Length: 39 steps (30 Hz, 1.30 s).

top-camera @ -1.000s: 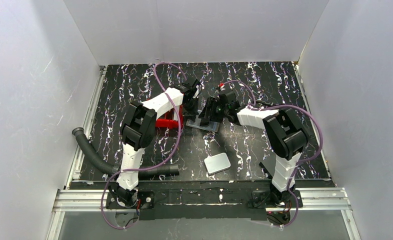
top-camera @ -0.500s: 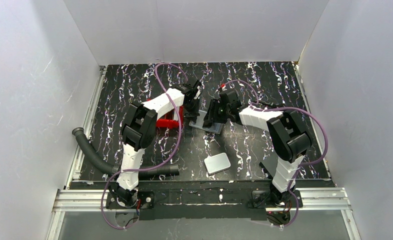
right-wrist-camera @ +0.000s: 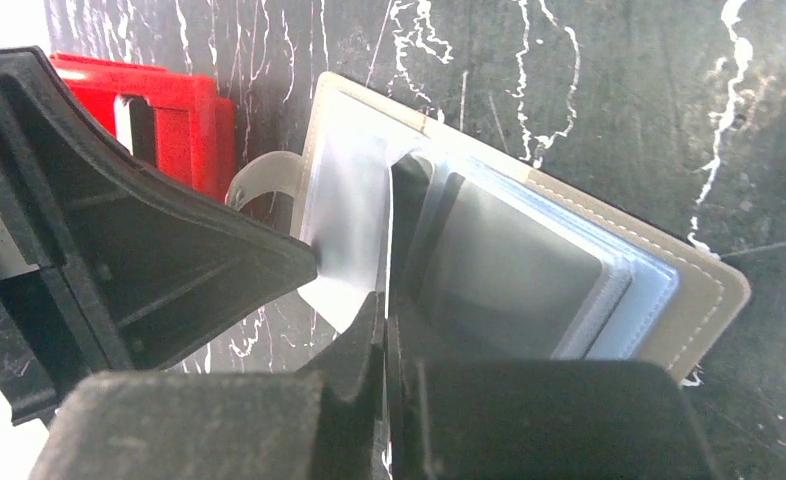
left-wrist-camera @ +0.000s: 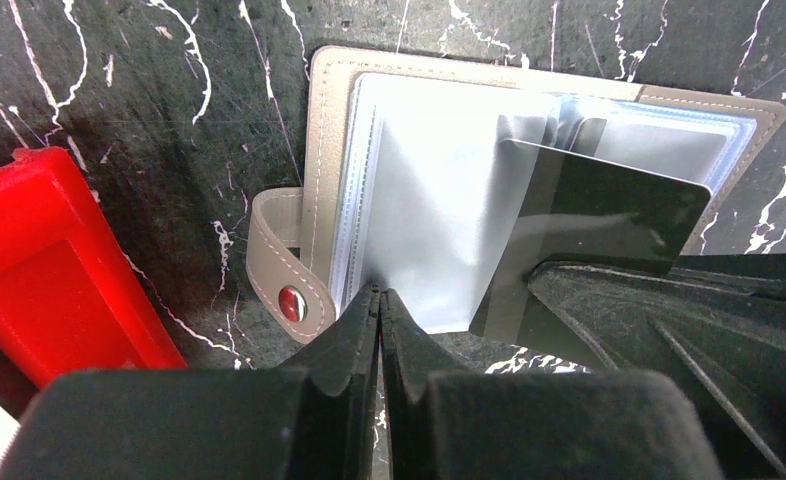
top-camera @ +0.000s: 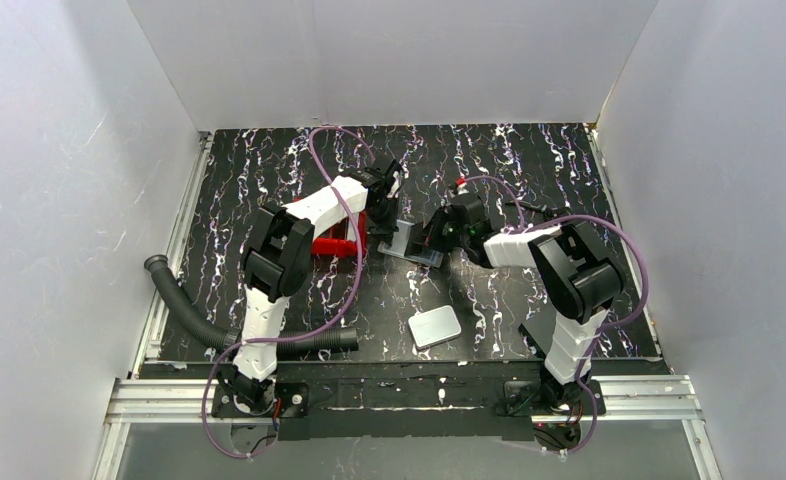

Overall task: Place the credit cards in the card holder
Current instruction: Insert the credit card into the card holder.

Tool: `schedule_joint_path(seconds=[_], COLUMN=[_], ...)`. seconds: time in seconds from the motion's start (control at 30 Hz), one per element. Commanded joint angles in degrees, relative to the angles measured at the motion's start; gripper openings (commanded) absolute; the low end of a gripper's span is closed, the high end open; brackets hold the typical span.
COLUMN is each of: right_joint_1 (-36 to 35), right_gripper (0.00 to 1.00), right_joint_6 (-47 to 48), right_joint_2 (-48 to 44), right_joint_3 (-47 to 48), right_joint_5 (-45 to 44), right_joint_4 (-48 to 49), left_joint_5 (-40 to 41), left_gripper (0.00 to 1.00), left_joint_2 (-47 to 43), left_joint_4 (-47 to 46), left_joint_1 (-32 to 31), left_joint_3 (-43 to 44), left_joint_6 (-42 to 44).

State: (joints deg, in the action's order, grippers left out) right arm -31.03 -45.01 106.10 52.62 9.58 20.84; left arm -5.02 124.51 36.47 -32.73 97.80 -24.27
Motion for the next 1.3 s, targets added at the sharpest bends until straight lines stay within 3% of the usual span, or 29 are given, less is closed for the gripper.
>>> schedule_joint_path(seconds=[0.0, 0.67, 0.93, 1.07, 1.27], right_joint_1=[0.6, 3.8, 1.2, 0.6, 0.6], right_gripper=[0.02, 0.01, 0.01, 0.13, 0.41], right_joint_6=[-5.1, -12.3, -11.0, -9.2, -0.6], right_joint_2=[0.3, 5.5, 4.6, 3.7, -2.5], right_joint_3=[-5.1, -8.2, -10.6, -10.8, -6.7], right_joint_5=[-1.8, 2.6, -4.1, -6.5, -11.6], right_joint_4=[9.6, 20.8, 24.4, 22.6, 2.7], left_joint_5=[-0.4, -0.8, -1.5, -2.0, -1.8], left_gripper=[0.01, 0.01, 0.01, 0.01, 0.01], left_joint_2=[-1.6, -2.4, -2.8, -2.9, -3.2], left_joint_4=[1.7, 1.0, 1.0, 0.3, -0.1], left_joint_1=[-0.1, -0.1, 0.0, -0.1, -0.1], left_joint_3=[-1.8, -3.2, -3.0, -3.8, -4.3], left_joint_6=[-0.2, -0.3, -0.9, -1.2, -0.9])
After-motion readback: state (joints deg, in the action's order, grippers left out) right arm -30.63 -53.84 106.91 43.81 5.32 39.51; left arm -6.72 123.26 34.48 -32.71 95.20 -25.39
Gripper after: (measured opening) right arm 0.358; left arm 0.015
